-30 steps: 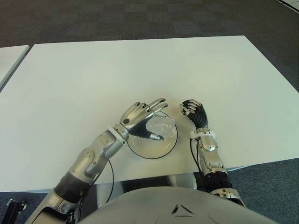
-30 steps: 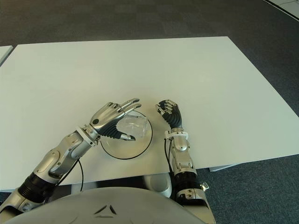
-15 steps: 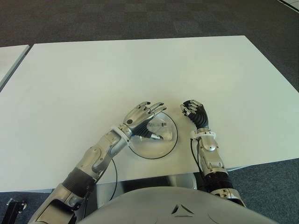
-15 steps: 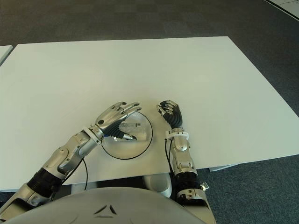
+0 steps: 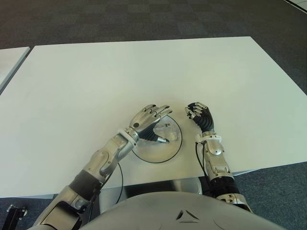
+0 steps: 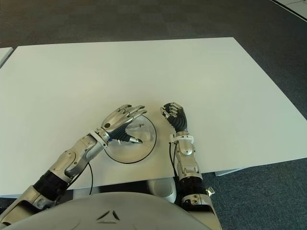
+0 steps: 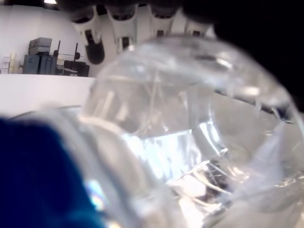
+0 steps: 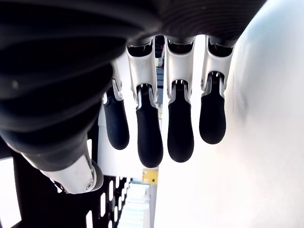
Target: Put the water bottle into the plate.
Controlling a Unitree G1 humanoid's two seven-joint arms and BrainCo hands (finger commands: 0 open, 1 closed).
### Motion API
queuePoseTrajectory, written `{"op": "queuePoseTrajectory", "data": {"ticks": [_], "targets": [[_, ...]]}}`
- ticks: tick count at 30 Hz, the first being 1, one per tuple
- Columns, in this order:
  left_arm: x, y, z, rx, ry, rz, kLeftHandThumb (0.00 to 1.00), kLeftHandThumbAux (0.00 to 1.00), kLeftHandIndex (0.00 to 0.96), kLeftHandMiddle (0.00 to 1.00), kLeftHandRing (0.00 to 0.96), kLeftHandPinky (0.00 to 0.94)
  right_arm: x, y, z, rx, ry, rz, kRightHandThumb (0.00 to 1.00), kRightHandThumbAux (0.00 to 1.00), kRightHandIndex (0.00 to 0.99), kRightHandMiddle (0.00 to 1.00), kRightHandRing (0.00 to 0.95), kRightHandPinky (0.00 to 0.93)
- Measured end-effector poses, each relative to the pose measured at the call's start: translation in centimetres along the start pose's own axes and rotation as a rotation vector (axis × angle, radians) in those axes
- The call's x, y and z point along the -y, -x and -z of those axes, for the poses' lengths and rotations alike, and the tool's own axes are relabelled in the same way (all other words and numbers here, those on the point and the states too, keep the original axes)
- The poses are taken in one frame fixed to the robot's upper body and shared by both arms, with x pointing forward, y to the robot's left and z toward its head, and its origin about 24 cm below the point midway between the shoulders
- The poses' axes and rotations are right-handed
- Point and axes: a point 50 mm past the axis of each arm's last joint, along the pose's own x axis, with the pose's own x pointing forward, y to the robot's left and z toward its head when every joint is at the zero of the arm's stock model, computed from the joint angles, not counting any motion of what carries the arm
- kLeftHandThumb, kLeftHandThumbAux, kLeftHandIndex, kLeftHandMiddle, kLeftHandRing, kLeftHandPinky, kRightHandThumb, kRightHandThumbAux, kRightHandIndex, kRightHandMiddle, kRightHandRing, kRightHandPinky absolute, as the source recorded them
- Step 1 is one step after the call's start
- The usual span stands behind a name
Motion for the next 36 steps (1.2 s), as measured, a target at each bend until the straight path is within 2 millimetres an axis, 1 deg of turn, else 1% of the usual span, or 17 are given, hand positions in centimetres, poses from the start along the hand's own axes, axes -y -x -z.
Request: {"op": "queuePoseTrajectory", "data": {"ticks": [22, 36], "targets": [[0.41, -0.29, -0.12, 0.012, -0.009, -0.038, 0.009, 0.404, 0.0, 0.0, 0.0, 0.0, -0.09, 0.0, 0.0, 0.0, -0.006, 0.001, 0.709, 0.726, 0.434, 0.583, 0.582, 0.585], [-0.02, -0.17, 0.06, 0.007, -0.009, -0.133, 0.001, 0.427, 0.0, 0.0, 0.0, 0.0, -0.09, 0.0, 0.01, -0.001, -0.006, 0.001, 0.71, 0.725, 0.434, 0.588, 0.584, 0.589]]}}
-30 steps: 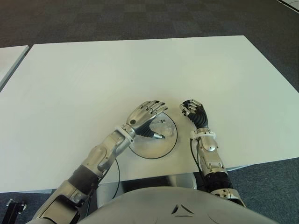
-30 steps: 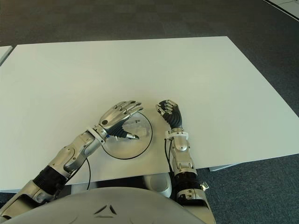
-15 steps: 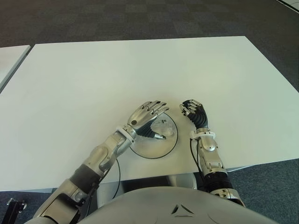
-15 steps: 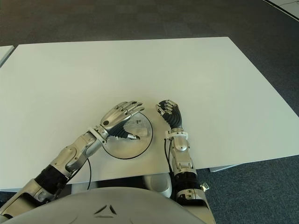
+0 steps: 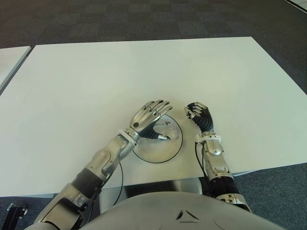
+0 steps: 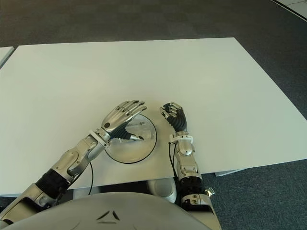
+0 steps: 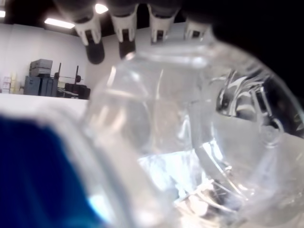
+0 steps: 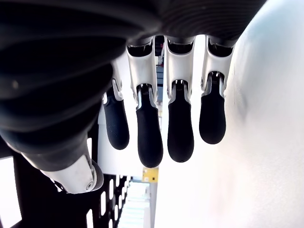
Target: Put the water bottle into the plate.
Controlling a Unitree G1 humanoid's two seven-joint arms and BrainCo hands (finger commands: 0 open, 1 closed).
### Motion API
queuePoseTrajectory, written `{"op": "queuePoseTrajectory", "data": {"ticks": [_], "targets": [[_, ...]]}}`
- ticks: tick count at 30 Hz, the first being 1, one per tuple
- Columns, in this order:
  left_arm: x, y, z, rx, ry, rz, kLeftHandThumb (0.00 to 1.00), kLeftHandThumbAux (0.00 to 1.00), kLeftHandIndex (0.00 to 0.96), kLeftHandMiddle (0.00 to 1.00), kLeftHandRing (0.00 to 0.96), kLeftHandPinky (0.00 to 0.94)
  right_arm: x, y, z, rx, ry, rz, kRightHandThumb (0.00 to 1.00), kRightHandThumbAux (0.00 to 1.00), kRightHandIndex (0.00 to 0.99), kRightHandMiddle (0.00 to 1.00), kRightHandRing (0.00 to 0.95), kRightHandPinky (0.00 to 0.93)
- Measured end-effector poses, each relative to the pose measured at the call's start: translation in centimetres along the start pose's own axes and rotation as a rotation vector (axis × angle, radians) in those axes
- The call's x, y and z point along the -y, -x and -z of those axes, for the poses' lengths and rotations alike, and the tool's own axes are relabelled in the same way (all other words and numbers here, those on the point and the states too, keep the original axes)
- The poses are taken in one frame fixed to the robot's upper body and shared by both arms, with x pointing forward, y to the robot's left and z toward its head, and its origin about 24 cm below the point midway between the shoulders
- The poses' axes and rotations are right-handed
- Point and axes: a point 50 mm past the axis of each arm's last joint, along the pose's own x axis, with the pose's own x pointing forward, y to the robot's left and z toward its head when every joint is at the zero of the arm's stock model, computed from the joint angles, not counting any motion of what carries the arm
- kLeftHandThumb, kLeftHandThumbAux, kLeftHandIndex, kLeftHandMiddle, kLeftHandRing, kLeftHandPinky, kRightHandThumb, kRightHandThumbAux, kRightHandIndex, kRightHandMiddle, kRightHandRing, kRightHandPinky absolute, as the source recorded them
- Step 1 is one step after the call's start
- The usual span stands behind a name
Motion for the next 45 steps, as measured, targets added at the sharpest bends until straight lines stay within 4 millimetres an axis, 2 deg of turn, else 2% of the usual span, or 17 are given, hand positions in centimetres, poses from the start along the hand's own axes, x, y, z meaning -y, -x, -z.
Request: {"op": "queuePoseTrajectory", "data": {"ticks": [6, 15, 25, 36, 41, 45], "targets": [[-0.8, 0.5, 0.4, -0.029, 0.018, -0.13, 0.0, 0.435, 0.0, 0.0, 0.0, 0.0, 0.0, 0.0, 0.1, -0.002, -0.001, -0.006, 0.71, 0.725, 0.435, 0.589, 0.581, 0.582], [-1.8, 1.5, 0.9, -0.092, 0.203, -0.351, 0.0, 0.43, 0.0, 0.0, 0.0, 0.0, 0.0, 0.0, 0.2, -0.005, 0.002, -0.006, 0.71, 0.725, 0.434, 0.587, 0.581, 0.584], [-2.4, 2.6, 2.0, -0.093, 0.334, -0.593, 0.0, 0.434, 0.0, 0.0, 0.0, 0.0, 0.1, 0.0, 0.4, -0.01, 0.004, -0.006, 0.71, 0.725, 0.434, 0.588, 0.58, 0.582], [-3.7, 3.7, 4.2, -0.182, 0.484, -0.742, 0.0, 0.472, 0.0, 0.0, 0.0, 0.0, 0.0, -0.1, 0.3, -0.004, 0.003, -0.008, 0.709, 0.725, 0.434, 0.579, 0.573, 0.575], [-3.4, 4.7, 5.1, -0.261, 0.54, -0.753, 0.0, 0.486, 0.0, 0.0, 0.0, 0.0, 0.0, -0.1, 0.2, -0.001, 0.003, -0.007, 0.71, 0.725, 0.435, 0.584, 0.579, 0.589], [-2.9, 5.7, 5.3, -0.384, 0.662, -0.764, 0.0, 0.506, 0.0, 0.0, 0.0, 0.0, 0.0, -0.1, 0.2, 0.005, 0.003, -0.009, 0.71, 0.725, 0.435, 0.589, 0.586, 0.598]]}}
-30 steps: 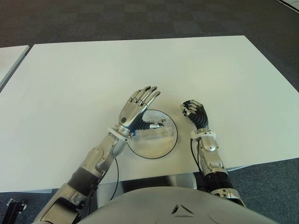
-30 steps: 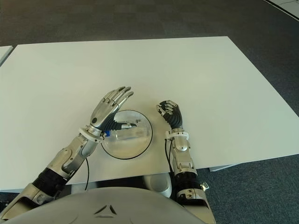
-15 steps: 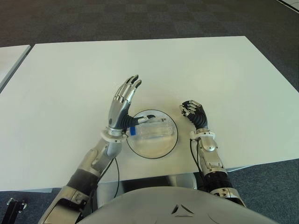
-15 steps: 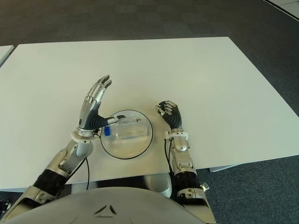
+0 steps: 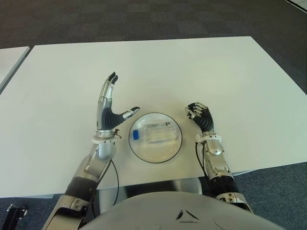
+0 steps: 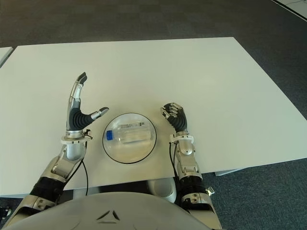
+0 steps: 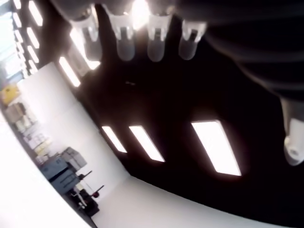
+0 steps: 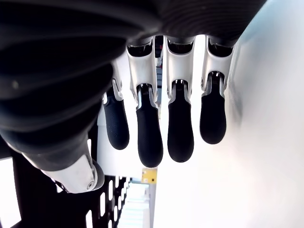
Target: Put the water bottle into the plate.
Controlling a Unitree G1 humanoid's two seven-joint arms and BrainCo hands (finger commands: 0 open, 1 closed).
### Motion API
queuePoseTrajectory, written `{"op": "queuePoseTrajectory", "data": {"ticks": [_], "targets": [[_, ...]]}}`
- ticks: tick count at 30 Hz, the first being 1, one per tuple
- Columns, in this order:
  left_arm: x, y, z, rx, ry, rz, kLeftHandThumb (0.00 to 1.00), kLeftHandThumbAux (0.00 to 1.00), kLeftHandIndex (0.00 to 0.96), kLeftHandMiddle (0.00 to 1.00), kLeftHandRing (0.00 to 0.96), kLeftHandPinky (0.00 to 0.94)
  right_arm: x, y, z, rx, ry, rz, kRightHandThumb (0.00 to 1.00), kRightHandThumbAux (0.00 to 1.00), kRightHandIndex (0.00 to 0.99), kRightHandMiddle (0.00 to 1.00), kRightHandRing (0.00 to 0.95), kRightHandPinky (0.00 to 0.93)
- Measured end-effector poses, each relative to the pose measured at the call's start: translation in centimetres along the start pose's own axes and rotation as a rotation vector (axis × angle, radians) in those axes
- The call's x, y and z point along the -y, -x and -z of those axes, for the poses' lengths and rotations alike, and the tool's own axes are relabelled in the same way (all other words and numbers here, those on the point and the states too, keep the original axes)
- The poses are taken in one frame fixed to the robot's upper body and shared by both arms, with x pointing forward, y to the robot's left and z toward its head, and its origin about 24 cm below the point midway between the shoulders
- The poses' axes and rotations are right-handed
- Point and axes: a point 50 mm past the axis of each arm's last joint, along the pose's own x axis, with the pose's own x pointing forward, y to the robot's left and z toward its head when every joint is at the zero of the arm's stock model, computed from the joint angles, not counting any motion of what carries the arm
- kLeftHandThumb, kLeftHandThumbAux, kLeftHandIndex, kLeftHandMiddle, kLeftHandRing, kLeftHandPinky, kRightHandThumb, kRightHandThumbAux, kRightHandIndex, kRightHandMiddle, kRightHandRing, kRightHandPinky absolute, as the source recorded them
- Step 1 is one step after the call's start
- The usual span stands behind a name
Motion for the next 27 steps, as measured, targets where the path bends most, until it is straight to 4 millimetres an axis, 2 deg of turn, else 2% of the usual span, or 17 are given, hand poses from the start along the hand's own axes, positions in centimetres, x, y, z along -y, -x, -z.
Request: {"op": "queuePoseTrajectory", "data": {"ticks": [6, 13, 20, 27], "targets": [[-0.4, 1.1, 0.7, -0.168, 0.095, -0.029, 0.0, 0.529, 0.0, 0.0, 0.0, 0.0, 0.0, -0.1, -0.1, 0.003, -0.001, -0.003, 0.71, 0.724, 0.435, 0.593, 0.59, 0.595], [-2.0, 0.5, 2.5, -0.234, 0.203, -0.05, 0.0, 0.539, 0.0, 0.0, 0.0, 0.0, -0.1, -0.1, -0.1, 0.004, -0.001, -0.005, 0.71, 0.725, 0.435, 0.59, 0.585, 0.587], [-3.1, 1.4, 5.4, -0.355, 0.325, -0.029, 0.0, 0.513, 0.0, 0.0, 0.0, 0.032, 0.0, -0.1, 0.0, 0.008, 0.001, -0.005, 0.71, 0.725, 0.435, 0.584, 0.58, 0.584], [-3.5, 2.0, 6.1, -0.389, 0.4, -0.035, 0.0, 0.513, 0.0, 0.013, 0.007, 0.074, 0.0, -0.1, -0.1, 0.014, 0.0, -0.006, 0.709, 0.725, 0.434, 0.573, 0.572, 0.57]]}}
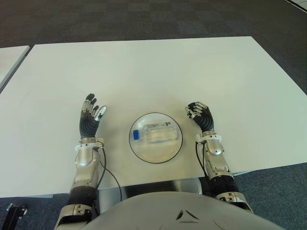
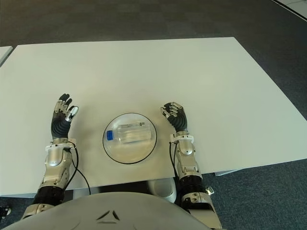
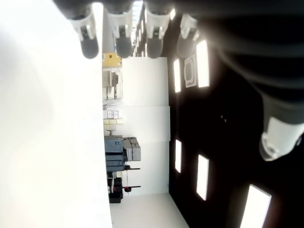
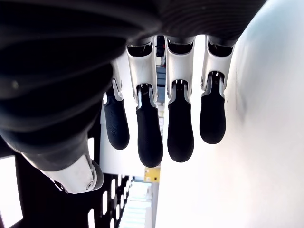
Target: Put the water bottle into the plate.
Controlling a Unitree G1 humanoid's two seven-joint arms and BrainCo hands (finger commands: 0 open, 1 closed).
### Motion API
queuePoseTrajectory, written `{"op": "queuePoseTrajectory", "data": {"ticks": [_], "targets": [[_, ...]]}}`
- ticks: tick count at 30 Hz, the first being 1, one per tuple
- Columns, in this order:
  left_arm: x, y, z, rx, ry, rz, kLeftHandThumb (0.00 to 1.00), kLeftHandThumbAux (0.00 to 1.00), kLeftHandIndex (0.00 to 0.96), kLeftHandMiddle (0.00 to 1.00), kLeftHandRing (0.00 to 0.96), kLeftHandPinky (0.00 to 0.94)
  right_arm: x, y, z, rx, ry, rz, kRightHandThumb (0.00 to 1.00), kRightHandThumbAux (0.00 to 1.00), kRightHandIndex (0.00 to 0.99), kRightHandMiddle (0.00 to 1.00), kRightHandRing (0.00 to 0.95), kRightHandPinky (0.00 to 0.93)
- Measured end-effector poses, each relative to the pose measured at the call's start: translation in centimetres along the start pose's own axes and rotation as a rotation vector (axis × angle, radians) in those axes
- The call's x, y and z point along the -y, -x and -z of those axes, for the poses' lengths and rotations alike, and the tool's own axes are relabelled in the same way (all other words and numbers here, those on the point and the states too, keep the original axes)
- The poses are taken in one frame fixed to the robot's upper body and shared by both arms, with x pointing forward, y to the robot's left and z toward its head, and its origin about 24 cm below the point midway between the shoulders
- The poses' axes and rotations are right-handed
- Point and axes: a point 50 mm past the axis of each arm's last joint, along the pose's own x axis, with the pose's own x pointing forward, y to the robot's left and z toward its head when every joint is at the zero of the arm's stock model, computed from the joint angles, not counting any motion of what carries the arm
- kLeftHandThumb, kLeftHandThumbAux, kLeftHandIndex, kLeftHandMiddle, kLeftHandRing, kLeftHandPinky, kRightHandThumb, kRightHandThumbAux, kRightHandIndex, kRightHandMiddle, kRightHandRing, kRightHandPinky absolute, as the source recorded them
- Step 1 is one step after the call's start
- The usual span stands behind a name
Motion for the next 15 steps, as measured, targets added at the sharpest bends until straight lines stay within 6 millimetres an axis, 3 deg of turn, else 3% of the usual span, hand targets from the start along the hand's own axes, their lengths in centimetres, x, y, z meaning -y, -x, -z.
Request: {"op": "queuePoseTrajectory", "data": {"ticks": [15], "targets": [[0.1, 0.2, 1.1, -0.136, 0.084, 0.002, 0.019, 0.67, 0.028, 0.058, 0.056, 0.138, 0.0, 0.0, 0.0, 0.002, 0.0, -0.002, 0.709, 0.725, 0.435, 0.582, 0.584, 0.599]]}}
